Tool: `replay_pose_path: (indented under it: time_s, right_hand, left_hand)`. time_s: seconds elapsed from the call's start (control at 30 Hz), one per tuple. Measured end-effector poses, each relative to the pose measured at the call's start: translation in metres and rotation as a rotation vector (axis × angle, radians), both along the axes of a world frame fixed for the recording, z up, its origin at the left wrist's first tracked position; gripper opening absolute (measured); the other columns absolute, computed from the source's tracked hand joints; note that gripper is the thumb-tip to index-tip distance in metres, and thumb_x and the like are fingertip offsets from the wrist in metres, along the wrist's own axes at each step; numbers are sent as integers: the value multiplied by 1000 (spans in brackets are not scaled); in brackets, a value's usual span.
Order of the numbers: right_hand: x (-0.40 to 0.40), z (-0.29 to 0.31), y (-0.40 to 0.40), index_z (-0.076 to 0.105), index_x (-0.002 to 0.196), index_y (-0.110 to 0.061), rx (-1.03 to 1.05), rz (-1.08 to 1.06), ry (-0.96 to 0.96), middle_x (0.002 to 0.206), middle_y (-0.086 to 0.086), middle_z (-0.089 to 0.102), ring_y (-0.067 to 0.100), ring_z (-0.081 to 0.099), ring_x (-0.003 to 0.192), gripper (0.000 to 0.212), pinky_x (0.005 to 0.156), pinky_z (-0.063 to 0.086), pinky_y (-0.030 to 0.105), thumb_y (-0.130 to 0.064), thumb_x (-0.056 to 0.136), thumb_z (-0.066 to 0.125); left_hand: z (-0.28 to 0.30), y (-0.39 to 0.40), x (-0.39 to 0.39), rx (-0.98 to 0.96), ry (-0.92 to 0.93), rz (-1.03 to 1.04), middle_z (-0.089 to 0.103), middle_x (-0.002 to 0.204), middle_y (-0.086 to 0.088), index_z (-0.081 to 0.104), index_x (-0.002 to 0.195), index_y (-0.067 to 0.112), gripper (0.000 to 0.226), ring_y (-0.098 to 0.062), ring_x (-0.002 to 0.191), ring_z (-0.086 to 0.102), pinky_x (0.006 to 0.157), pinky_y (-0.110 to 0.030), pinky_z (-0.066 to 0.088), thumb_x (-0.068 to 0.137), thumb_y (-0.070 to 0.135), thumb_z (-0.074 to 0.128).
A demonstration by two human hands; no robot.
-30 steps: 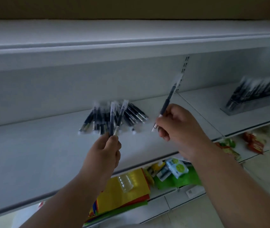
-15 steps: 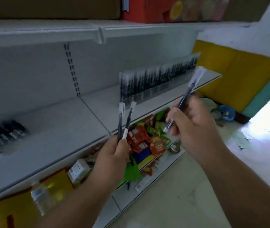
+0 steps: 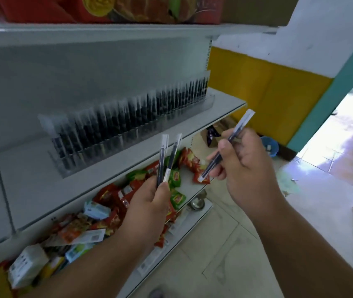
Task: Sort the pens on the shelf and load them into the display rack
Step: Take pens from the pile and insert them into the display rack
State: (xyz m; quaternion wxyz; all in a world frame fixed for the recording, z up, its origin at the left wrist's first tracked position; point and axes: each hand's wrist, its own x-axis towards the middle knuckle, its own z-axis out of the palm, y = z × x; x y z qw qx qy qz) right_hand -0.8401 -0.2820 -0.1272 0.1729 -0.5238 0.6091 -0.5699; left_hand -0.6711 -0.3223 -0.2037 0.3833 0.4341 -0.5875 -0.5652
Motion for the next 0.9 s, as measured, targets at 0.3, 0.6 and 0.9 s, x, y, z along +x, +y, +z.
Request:
replay_pose_path:
  time_s: [0.3,0.6,0.9]
  right_hand:
    - [-109,7,-97,60,88,-34,76,-200,201,75,-8,67,9,65,72,11,72,56,47,-29,96,56]
    - [-187,-7,-230,55,85,-26,59,26,256,77,-4,67,9,66,74,14,69,55,33,-25,99,54]
    - [-217,-2,-363,57,92,-15,103,390,520,82,0,68,14,65,76,17,65,53,30,-30,100,52]
  left_hand:
    - [8,-106,-106,-48,-21,-4,36,63,-1,44,71,22,31,-14,51,33,53,-36,29,91,45,43]
    - [-9,-172,-172,-155,-65,157,35,58,3,41,71,18,33,-12,49,30,50,-31,29,103,26,40]
    - [-1,-193,-226,-173,-123,531,36,62,0,42,69,29,31,-17,54,33,55,-39,28,85,56,39]
